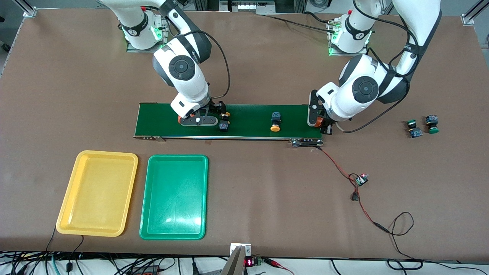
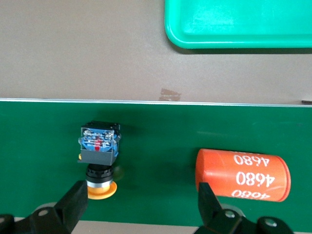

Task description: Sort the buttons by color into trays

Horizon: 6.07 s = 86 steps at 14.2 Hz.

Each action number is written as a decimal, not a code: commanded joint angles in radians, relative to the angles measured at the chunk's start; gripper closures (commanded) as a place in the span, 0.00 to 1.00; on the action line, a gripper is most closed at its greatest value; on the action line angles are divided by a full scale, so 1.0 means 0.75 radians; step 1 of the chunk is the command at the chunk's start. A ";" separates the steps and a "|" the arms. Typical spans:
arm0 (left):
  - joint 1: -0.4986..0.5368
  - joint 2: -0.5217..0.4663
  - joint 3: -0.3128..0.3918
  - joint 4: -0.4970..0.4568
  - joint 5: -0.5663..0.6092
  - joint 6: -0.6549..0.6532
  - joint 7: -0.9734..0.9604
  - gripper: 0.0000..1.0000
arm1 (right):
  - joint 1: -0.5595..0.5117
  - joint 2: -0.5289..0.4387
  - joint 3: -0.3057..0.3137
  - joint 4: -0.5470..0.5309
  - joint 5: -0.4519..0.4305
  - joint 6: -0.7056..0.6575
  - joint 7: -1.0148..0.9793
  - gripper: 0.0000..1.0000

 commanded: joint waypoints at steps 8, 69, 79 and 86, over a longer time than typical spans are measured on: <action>-0.092 0.025 0.002 -0.027 0.124 0.046 -0.179 1.00 | 0.076 0.101 -0.092 0.138 -0.011 0.002 0.110 0.00; 0.990 0.416 0.094 0.145 0.494 0.081 -1.672 0.00 | -0.529 0.111 -0.346 0.242 -0.195 -0.070 -1.107 0.71; 1.019 0.379 0.092 0.061 0.496 0.124 -1.627 0.69 | -0.605 0.397 -0.346 0.253 -0.185 0.478 -1.220 0.70; 1.019 0.355 0.075 0.071 0.496 0.013 -1.533 1.00 | -0.595 0.389 -0.346 0.240 -0.169 0.483 -1.144 0.00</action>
